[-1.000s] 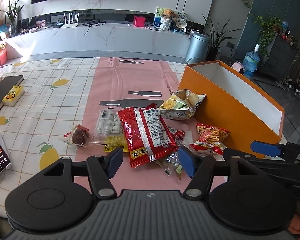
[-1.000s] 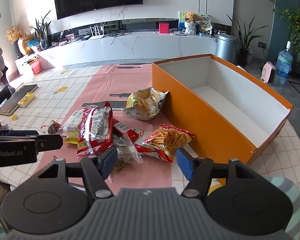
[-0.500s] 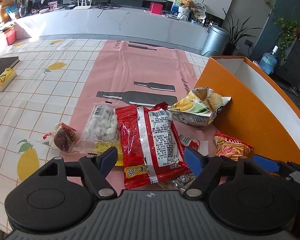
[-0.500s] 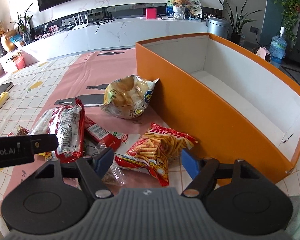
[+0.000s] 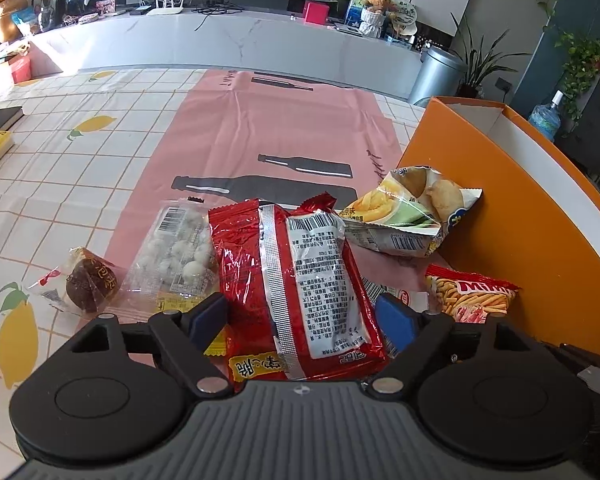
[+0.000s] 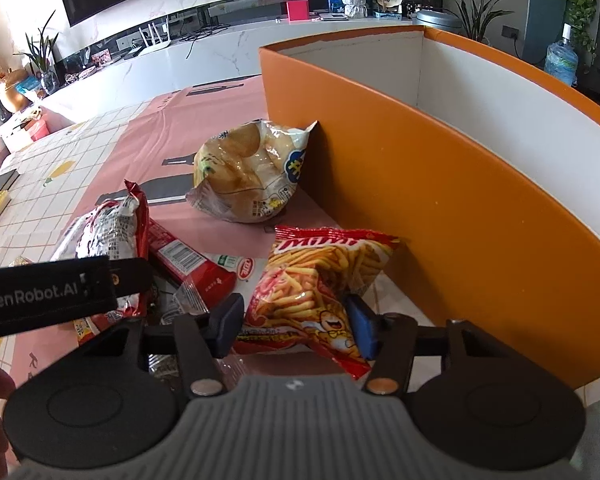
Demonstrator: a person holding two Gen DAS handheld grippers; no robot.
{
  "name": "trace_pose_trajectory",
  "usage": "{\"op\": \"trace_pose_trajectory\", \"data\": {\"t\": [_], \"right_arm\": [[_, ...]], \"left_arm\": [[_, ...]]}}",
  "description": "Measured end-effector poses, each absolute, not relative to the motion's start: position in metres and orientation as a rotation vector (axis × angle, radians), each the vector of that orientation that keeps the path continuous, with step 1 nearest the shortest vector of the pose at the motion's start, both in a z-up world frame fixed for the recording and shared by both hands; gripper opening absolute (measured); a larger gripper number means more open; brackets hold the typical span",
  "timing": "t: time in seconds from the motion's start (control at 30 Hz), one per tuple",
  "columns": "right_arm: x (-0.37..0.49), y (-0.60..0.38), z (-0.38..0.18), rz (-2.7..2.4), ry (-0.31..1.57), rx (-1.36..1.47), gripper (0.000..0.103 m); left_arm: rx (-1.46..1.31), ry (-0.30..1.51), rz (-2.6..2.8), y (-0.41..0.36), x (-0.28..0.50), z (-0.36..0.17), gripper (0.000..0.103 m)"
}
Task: Organize snacks
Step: 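Grasp the red noodle bag with left tool while right tool grasps Mimi bag, then carry both bags into the orange box and open both tools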
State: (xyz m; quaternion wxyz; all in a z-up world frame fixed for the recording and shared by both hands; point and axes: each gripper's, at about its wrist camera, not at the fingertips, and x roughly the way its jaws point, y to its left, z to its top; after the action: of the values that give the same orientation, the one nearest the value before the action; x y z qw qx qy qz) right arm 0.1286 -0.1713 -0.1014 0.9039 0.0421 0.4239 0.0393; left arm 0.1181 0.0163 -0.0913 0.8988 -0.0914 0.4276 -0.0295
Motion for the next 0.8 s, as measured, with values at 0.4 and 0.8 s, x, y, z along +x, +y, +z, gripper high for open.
{"op": "trace_pose_trajectory", "data": {"t": [0.4,0.8], "right_arm": [[0.128,-0.177,-0.104,0.109,0.875,0.117,0.047],[0.120,-0.179,-0.096,0.134,0.843,0.113,0.041]], "left_arm": [[-0.124,0.919,-0.008,-0.001,0.126,-0.101,0.102],[-0.120,0.861,-0.035,0.004,0.107,-0.078,0.079]]}}
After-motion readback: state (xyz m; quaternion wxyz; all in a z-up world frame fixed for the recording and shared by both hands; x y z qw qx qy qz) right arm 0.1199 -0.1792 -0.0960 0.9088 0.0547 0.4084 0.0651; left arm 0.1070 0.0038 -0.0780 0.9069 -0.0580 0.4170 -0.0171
